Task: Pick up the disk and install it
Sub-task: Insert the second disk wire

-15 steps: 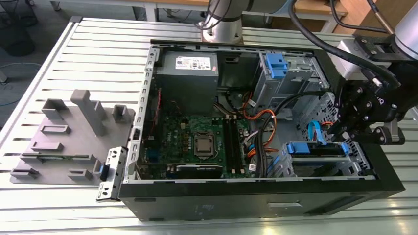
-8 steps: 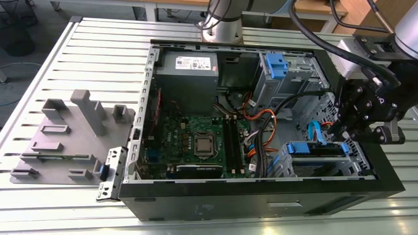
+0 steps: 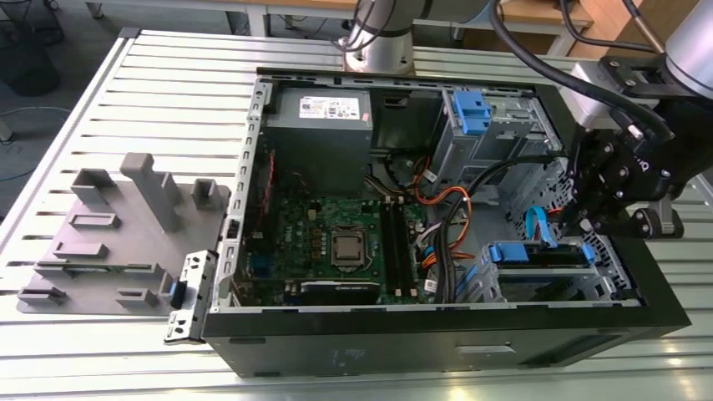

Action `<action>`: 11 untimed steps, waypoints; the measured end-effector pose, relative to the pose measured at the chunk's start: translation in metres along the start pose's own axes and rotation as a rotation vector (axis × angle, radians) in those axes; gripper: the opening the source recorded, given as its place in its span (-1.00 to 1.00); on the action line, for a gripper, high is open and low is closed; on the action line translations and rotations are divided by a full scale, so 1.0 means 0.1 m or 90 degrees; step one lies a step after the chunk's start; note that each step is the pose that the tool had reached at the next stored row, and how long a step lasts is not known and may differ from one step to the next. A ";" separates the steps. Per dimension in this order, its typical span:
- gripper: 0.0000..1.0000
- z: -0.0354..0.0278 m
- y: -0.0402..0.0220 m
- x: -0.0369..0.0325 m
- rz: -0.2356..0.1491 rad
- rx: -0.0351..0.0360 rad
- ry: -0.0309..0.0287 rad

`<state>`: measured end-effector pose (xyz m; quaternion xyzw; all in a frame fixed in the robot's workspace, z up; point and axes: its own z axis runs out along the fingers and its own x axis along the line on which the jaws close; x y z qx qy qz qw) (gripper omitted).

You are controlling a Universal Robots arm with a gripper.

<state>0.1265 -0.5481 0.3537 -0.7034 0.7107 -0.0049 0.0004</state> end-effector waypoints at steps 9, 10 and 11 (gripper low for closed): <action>-0.54 0.033 0.001 -0.091 0.008 -0.0001 0.0000; -0.54 0.036 0.001 -0.095 0.010 -0.0001 0.0001; -0.54 0.038 0.001 -0.097 0.011 -0.0001 0.0000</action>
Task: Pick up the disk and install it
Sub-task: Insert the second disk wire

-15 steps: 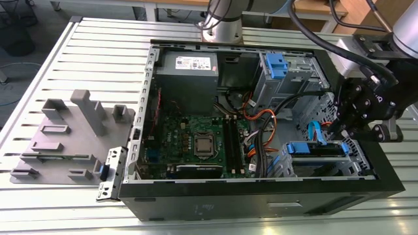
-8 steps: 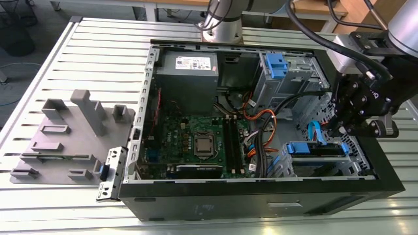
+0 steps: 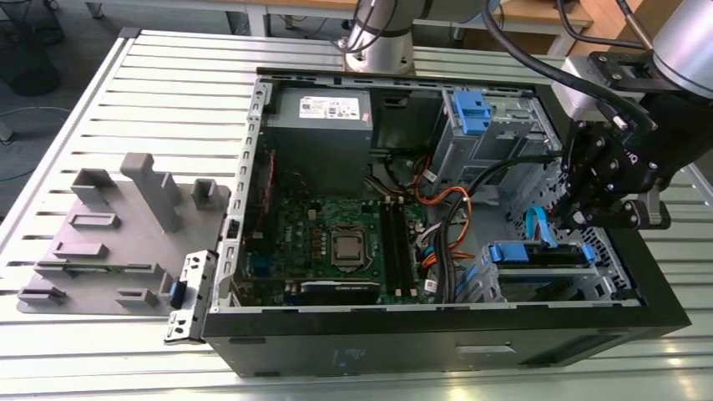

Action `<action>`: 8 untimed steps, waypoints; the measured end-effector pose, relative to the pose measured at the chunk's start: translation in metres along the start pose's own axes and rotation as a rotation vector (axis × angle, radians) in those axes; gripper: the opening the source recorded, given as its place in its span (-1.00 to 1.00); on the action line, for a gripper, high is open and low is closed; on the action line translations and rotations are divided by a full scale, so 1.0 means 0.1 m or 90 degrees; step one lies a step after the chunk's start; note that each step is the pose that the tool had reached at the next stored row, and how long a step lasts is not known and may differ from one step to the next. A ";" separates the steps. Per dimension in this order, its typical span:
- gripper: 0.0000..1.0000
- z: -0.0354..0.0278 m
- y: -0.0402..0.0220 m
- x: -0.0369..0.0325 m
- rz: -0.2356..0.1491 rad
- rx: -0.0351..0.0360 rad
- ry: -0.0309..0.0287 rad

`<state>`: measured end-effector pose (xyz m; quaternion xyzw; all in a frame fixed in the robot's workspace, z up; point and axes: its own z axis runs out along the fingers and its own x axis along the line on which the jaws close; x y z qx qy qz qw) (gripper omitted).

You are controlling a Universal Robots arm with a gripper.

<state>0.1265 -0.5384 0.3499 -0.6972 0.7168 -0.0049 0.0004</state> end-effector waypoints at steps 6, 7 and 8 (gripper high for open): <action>-0.54 -0.001 -0.001 0.000 0.000 -0.0014 0.0002; -0.54 0.001 -0.004 0.000 0.000 -0.0092 0.0004; -0.54 0.001 -0.006 -0.001 0.000 -0.0112 0.0004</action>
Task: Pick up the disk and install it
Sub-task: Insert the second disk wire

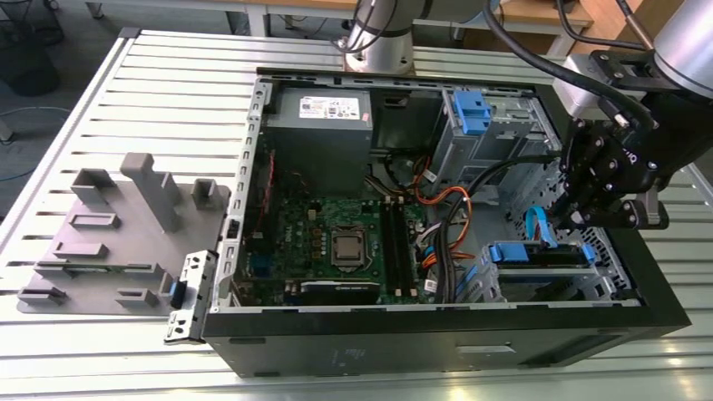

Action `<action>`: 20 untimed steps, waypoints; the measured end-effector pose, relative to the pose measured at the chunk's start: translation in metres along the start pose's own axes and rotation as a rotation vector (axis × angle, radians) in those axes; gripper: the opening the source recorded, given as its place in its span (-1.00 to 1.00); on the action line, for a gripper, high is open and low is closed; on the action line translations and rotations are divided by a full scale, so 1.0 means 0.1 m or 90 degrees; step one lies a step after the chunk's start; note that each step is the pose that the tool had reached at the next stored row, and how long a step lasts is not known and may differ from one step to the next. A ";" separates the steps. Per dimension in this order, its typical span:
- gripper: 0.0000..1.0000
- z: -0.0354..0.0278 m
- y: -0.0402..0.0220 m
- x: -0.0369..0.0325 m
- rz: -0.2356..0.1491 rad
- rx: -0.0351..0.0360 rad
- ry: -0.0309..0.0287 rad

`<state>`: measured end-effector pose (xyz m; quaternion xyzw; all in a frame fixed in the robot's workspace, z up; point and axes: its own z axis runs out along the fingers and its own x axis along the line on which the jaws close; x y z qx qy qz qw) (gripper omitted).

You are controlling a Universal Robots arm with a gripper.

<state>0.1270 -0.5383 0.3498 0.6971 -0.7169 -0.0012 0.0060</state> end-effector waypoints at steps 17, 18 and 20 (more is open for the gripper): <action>-0.54 0.000 -0.065 -0.005 0.000 -0.0002 0.0000; -0.54 0.000 -0.066 -0.005 0.000 -0.0002 -0.0001; -0.54 0.000 -0.066 -0.005 0.000 -0.0002 0.0000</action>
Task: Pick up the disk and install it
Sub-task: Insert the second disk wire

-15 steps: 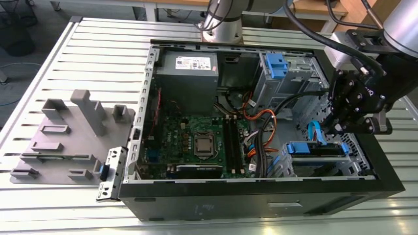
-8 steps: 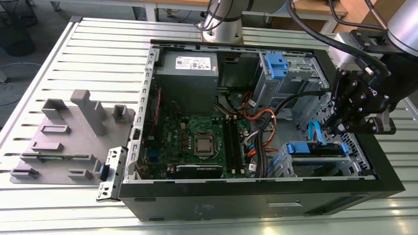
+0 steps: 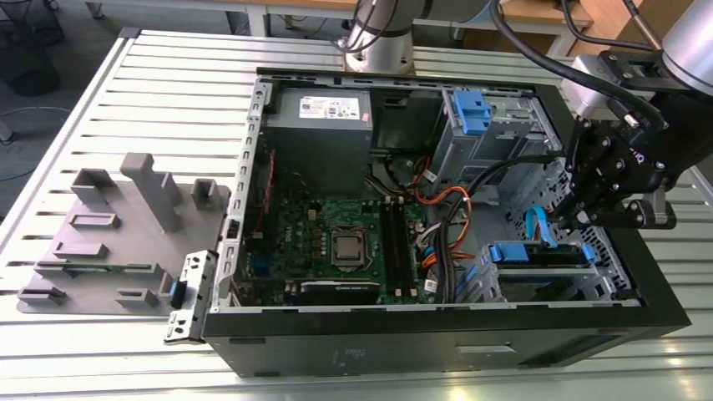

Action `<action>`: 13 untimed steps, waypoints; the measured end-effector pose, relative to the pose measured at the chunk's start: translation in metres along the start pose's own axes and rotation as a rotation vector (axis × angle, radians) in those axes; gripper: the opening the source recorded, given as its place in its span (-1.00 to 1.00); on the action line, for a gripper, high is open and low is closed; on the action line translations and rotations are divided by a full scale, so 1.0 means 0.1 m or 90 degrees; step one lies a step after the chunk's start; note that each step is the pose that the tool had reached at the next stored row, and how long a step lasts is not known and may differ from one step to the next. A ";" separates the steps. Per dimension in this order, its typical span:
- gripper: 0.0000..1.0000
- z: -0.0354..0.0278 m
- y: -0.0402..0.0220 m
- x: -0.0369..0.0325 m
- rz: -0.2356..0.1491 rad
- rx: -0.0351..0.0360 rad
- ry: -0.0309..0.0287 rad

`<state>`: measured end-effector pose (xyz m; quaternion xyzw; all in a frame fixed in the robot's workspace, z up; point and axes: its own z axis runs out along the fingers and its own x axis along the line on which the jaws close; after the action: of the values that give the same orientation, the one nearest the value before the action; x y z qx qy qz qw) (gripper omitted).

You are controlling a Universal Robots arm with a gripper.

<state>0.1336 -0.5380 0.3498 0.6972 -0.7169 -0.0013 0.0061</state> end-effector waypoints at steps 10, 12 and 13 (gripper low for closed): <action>-0.27 0.003 -0.008 -0.001 0.000 -0.0001 0.0000; -0.27 0.009 -0.022 -0.001 0.000 -0.0001 -0.0001; -0.27 0.012 -0.031 -0.002 0.000 -0.0001 -0.0001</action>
<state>0.1367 -0.5379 0.3486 0.6972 -0.7169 -0.0014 0.0061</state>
